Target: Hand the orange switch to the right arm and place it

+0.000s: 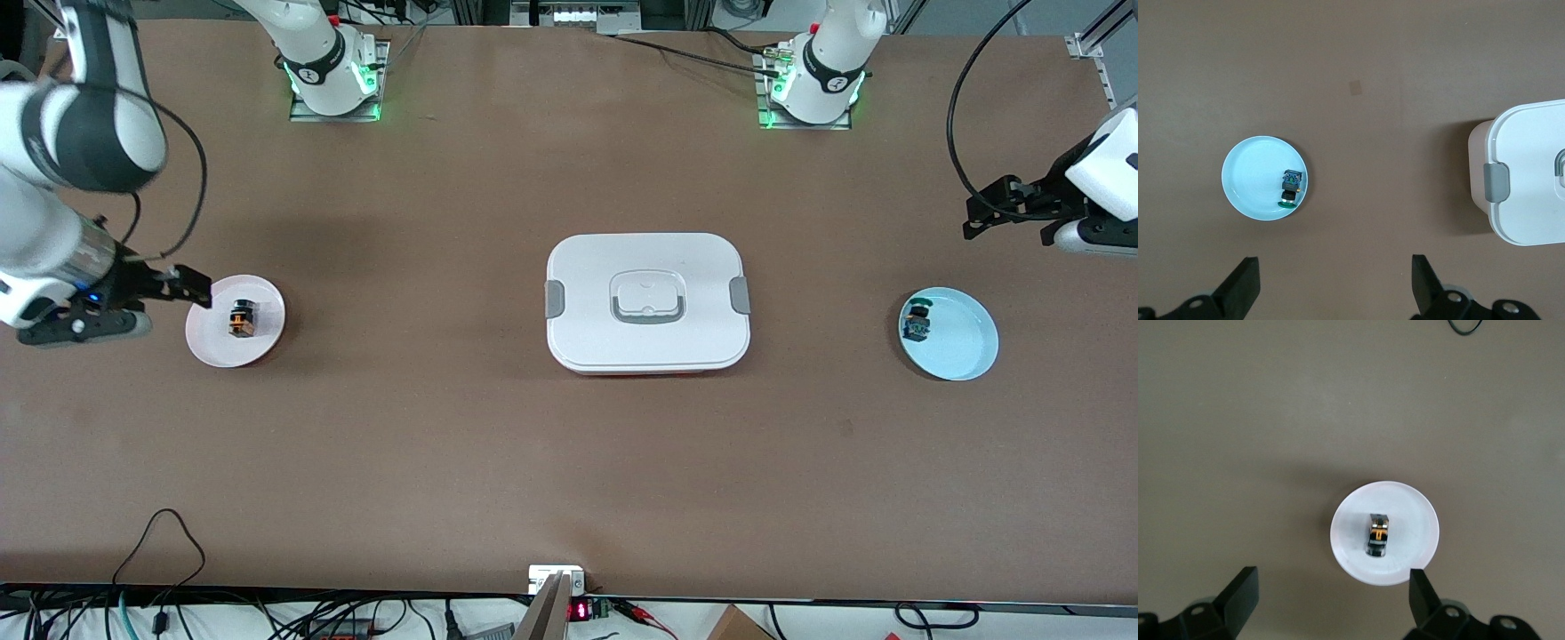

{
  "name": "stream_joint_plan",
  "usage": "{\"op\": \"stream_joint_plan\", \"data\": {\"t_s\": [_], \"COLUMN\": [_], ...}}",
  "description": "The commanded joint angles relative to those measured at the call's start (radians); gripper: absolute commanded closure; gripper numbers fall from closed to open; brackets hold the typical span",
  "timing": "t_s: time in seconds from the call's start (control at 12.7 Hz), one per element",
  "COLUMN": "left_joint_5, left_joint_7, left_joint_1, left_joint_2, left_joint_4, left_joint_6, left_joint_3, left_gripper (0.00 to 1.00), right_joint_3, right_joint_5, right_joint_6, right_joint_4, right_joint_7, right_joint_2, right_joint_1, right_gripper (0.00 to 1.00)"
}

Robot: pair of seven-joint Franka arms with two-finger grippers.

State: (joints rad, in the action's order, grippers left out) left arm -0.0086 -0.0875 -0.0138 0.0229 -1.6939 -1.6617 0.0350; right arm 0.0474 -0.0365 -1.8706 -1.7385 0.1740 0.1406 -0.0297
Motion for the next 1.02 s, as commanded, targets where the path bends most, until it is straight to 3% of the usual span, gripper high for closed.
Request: {"op": "stream_joint_plan", "data": {"t_s": [0.0,0.16,0.31,0.94], "left_joint_5": [0.021,0.019,0.018,0.021], "left_joint_7": [0.018,0.017,0.017,0.051], "left_joint_1": [-0.009,-0.009,-0.011,-0.011], "left_joint_2": [-0.006,-0.008,-0.008,-0.009], "left_joint_4": [0.022,0.022,0.022,0.075], "left_joint_6": [0.023,0.023,0.023,0.115], "left_joint_3": [0.002,0.002,0.000,-0.032], "left_gripper": [0.00,0.00,0.00,0.00], "right_joint_3": [-0.011,-0.008,-0.003,-0.012], "right_joint_5": [0.035,0.076,0.113,0.107], "right_joint_6": [0.099,0.206,0.226,0.295], "right_joint_4": [0.046,0.121,0.166,0.169], "right_joint_7": [0.001,0.010,0.006,0.018], "right_joint_2": [-0.074,-0.069,-0.056,-0.070], "right_joint_1": [0.005,0.013,0.013,0.007], "right_gripper": [0.00,0.00,0.00,0.00]}}
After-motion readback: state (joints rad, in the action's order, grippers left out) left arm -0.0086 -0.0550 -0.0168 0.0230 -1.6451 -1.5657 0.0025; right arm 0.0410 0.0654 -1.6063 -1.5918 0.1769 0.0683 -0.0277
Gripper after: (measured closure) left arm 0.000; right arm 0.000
